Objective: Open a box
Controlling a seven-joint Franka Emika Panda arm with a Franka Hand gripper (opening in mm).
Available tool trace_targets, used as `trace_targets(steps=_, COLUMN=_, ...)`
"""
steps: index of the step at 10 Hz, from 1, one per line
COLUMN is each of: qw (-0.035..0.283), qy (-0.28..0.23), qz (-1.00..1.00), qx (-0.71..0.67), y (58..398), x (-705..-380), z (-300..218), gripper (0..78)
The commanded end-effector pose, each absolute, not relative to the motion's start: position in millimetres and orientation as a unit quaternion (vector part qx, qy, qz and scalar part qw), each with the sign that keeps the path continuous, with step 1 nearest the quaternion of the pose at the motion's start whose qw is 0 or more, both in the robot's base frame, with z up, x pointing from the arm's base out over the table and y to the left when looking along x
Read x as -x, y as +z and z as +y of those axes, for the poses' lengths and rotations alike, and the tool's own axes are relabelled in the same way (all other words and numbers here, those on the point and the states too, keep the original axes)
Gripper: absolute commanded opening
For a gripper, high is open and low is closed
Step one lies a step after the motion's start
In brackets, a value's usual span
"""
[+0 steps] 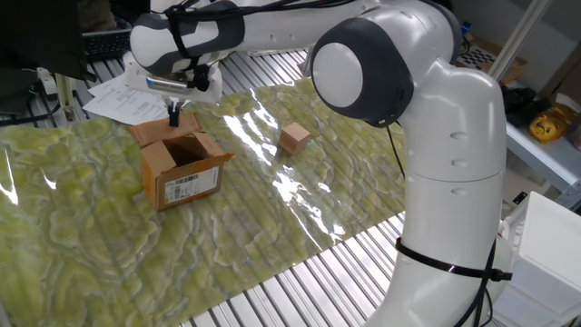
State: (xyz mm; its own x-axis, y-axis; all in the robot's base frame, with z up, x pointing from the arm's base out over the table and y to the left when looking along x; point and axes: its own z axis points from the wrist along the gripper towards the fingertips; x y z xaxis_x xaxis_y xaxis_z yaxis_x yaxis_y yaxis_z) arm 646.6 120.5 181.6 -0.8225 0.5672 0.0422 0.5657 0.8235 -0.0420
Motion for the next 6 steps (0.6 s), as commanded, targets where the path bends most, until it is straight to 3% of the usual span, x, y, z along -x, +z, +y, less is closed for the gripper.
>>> trace_targets(steps=1, qw=0.028, qy=0.016, qz=-0.951, qx=0.307, y=187.2, x=-648.5, z=122.4, gripper=0.0)
trace_targets(steps=6, qw=0.035, qy=-0.006, qz=-0.951, qx=0.306, y=187.2, x=-648.5, z=122.4, gripper=0.0)
